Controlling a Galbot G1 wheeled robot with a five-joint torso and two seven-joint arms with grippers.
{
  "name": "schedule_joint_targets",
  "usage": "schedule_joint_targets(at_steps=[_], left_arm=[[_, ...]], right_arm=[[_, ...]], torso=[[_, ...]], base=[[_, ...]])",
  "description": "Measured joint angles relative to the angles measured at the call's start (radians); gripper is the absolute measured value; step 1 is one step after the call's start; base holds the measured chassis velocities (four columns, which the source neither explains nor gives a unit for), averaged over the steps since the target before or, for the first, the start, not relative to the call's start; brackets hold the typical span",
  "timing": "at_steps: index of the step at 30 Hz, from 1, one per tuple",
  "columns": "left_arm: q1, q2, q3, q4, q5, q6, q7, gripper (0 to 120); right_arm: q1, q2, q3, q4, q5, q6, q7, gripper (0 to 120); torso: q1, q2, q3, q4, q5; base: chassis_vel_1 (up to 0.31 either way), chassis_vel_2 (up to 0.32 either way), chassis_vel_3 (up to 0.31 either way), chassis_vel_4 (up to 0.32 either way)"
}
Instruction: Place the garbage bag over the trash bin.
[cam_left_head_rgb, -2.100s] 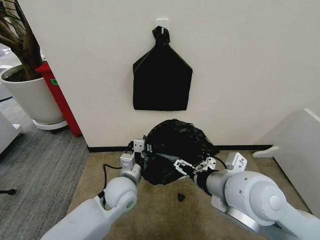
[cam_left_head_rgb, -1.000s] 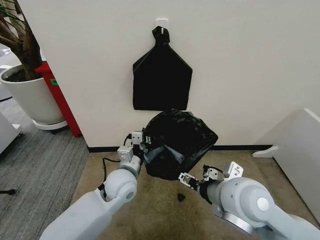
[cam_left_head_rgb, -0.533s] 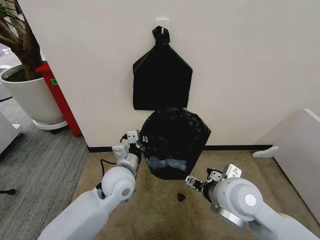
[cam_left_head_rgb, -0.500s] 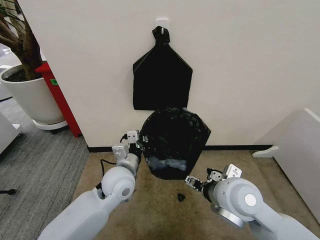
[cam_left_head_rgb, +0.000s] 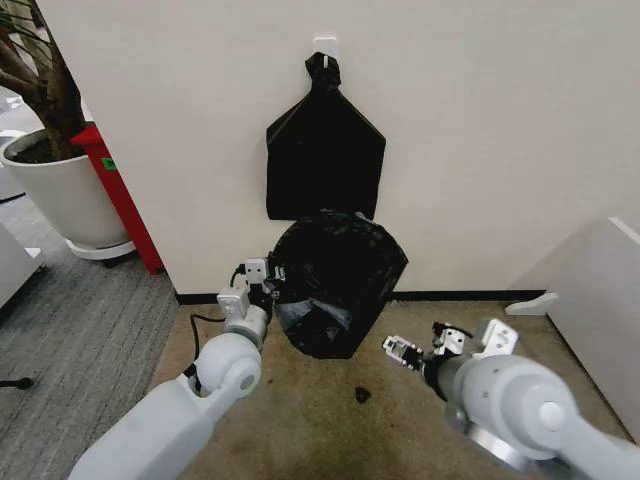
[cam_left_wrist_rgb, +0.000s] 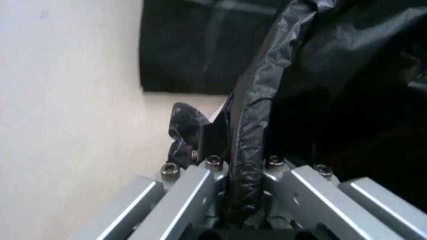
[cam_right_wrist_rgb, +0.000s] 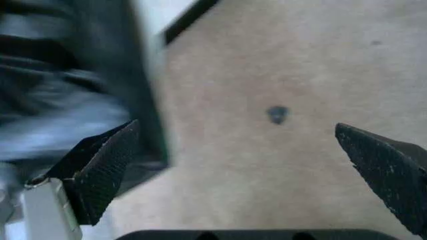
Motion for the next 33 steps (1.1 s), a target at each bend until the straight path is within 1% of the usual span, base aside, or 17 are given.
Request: schedule_joint_targets(at_steps=[1, 3, 5, 8, 12, 16, 17, 21, 23, 24, 25, 28, 29, 30, 31, 32, 33], left_arm=[[0.0, 0.0, 0.0, 0.0, 0.0, 0.0, 0.0, 1], [0.0, -0.007, 0.024, 0.022, 0.072, -0.057, 0.022, 1], [0.003, -0.012, 0.041, 0.029, 0.109, -0.088, 0.027, 1], [0.01, -0.014, 0.049, 0.03, 0.122, -0.094, 0.029, 1], [0.028, -0.015, 0.06, 0.024, 0.119, -0.076, 0.026, 1], [0.036, -0.013, 0.065, 0.017, 0.1, -0.047, 0.014, 1], [0.036, -0.013, 0.065, 0.017, 0.1, -0.047, 0.014, 1], [0.019, -0.016, 0.084, 0.018, 0.062, -0.004, -0.002, 1], [-0.001, -0.017, 0.097, 0.014, 0.029, 0.027, -0.017, 1], [-0.015, -0.015, 0.105, 0.009, 0.004, 0.049, -0.024, 1], [-0.015, -0.015, 0.105, 0.009, 0.004, 0.049, -0.024, 1], [-0.041, 0.001, 0.111, -0.008, -0.055, 0.093, -0.035, 1], [-0.046, 0.005, 0.112, -0.012, -0.067, 0.1, -0.037, 1], [-0.054, 0.013, 0.112, -0.019, -0.086, 0.111, -0.041, 1], [-0.058, 0.017, 0.112, -0.023, -0.094, 0.116, -0.042, 1], [-0.066, 0.025, 0.113, -0.031, -0.108, 0.124, -0.044, 1], [-0.066, 0.025, 0.113, -0.031, -0.108, 0.124, -0.044, 1]], right_arm=[[0.0, 0.0, 0.0, 0.0, 0.0, 0.0, 0.0, 100], [0.063, 0.013, 0.007, 0.002, 0.064, 0.039, -0.022, 100], [0.093, 0.033, 0.004, 0.004, 0.102, 0.065, -0.044, 100], [0.103, 0.046, -0.001, 0.005, 0.124, 0.075, -0.06, 100], [0.096, 0.05, -0.016, 0.014, 0.12, 0.027, -0.1, 100], [0.078, 0.021, -0.017, 0.016, 0.1, -0.06, -0.147, 100], [0.078, 0.021, -0.017, 0.016, 0.1, -0.06, -0.147, 100], [0.067, -0.063, -0.016, 0.017, -0.017, -0.221, -0.355, 100], [0.055, -0.091, -0.027, 0.016, -0.148, -0.306, -0.512, 100], [0.054, -0.098, -0.041, 0.016, -0.245, -0.359, -0.61, 100], [0.054, -0.098, -0.041, 0.016, -0.245, -0.359, -0.61, 100], [0.049, -0.124, -0.076, 0.016, -0.51, -0.473, -0.919, 100], [0.048, -0.13, -0.079, 0.016, -0.555, -0.485, -0.97, 100], [0.052, -0.141, -0.084, 0.005, -0.643, -0.506, -1.077, 100], [0.056, -0.144, -0.087, -0.003, -0.674, -0.514, -1.112, 100], [0.07, -0.146, -0.096, -0.032, -0.744, -0.531, -1.187, 100], [0.07, -0.146, -0.096, -0.032, -0.744, -0.531, -1.187, 100]], torso=[[0.0, 0.0, 0.0, 0.0, 0.0], [0.0, 0.0, 0.0, 0.0002, -0.0006], [0.0, 0.0, 0.0, 0.0001, 0.0001], [0.0, 0.0, 0.0, 0.0001, -0.0001], [0.0, 0.0, 0.0, 0.0002, -0.0001], [0.0, 0.0, 0.0, 0.0, 0.0001], [0.0, 0.0, 0.0, 0.0, 0.0001], [0.0, 0.0, 0.0, 0.0, -0.0003], [0.0, 0.0, 0.0, -0.0002, -0.0002], [0.0, 0.0, 0.0, -0.0001, -0.0002], [0.0, 0.0, 0.0, -0.0001, -0.0002], [0.0, 0.0, 0.0, 0.0, -0.0002], [0.0, 0.0, 0.0, 0.0, -0.0001], [0.0, 0.0, 0.0, -0.0001, -0.0002], [0.0, 0.0, 0.0, -0.0001, -0.0003], [0.0, 0.0, 0.0, -0.0001, -0.0001], [0.0, 0.0, 0.0, -0.0001, -0.0001]], base=[[0.0, 0.0, 0.0, 0.0], [0.0, 0.0, 0.0, 0.0], [0.0, 0.0, 0.0, 0.0], [0.0, 0.0, 0.0, 0.0], [0.0, 0.0, 0.0, 0.0], [0.0, 0.0, 0.0, 0.0], [0.0, 0.0, 0.0, 0.0], [0.0, 0.0, 0.0, 0.0], [0.0, 0.0, 0.0, 0.0], [0.0, 0.0, 0.0, 0.0], [0.0, 0.0, 0.0, 0.0], [0.0, 0.0, 0.0, 0.0], [0.0, 0.0, 0.0, 0.0], [0.0, 0.0, 0.0, 0.0], [0.0, 0.0, 0.0, 0.0], [0.0, 0.0, 0.0, 0.0], [0.0, 0.0, 0.0, 0.0]])
